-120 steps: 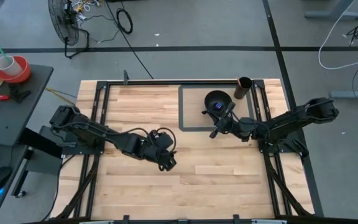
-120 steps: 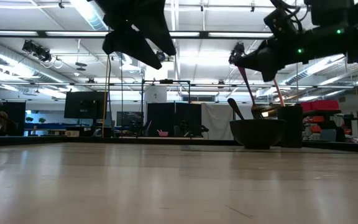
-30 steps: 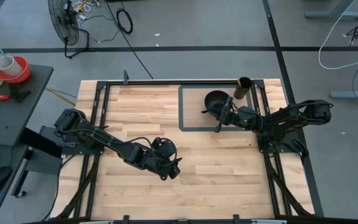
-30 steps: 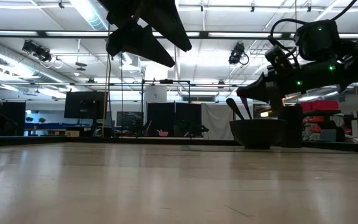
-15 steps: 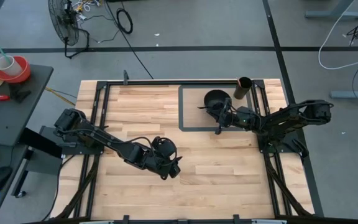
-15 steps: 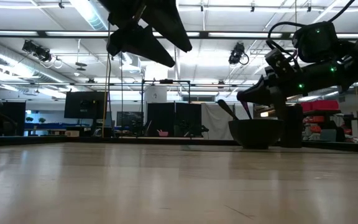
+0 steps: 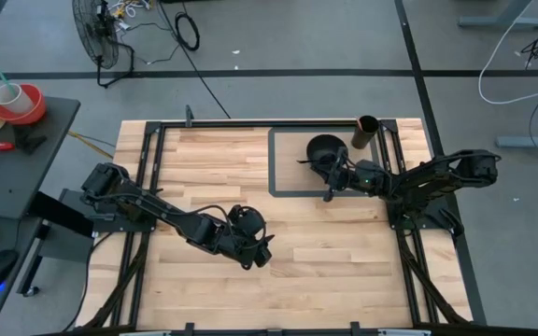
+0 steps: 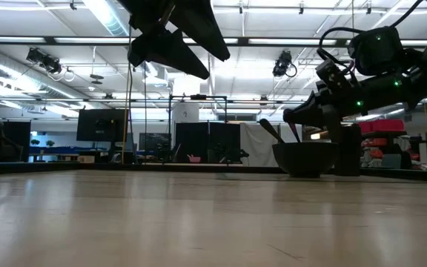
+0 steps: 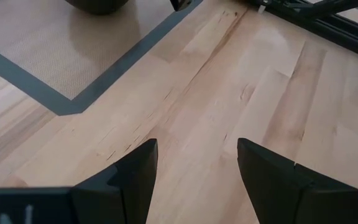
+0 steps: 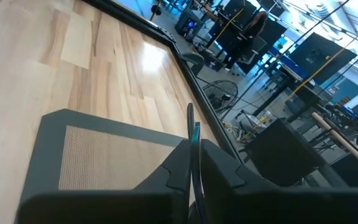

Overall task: Pick & Place Utensil
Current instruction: Put the blue fork into the black bowl on the transparent mat

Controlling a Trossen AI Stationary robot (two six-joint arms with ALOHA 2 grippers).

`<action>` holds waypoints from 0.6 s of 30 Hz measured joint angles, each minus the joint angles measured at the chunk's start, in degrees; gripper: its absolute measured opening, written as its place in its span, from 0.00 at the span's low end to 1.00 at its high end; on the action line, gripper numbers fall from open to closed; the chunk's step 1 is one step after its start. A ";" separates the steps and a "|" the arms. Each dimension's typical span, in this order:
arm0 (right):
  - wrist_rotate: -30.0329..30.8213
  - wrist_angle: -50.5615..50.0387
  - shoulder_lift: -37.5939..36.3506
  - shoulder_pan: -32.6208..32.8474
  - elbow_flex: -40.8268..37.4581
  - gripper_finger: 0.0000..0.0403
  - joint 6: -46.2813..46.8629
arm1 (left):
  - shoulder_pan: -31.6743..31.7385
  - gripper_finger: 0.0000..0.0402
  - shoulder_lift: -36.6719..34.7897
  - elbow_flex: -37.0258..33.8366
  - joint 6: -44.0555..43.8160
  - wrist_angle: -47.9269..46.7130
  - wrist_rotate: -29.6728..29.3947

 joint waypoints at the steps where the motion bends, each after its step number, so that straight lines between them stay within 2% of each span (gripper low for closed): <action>1: -0.03 -0.25 0.00 0.00 0.00 0.10 -0.10 | 0.00 0.56 0.00 -0.01 0.00 0.05 0.00; 9: -1.82 -2.81 0.02 0.03 -0.02 0.15 0.99 | 0.05 0.56 0.00 0.00 0.09 0.77 0.00; 18: -0.41 -2.70 0.02 1.94 0.00 0.18 0.95 | 0.05 0.56 0.00 0.00 0.05 0.79 0.00</action>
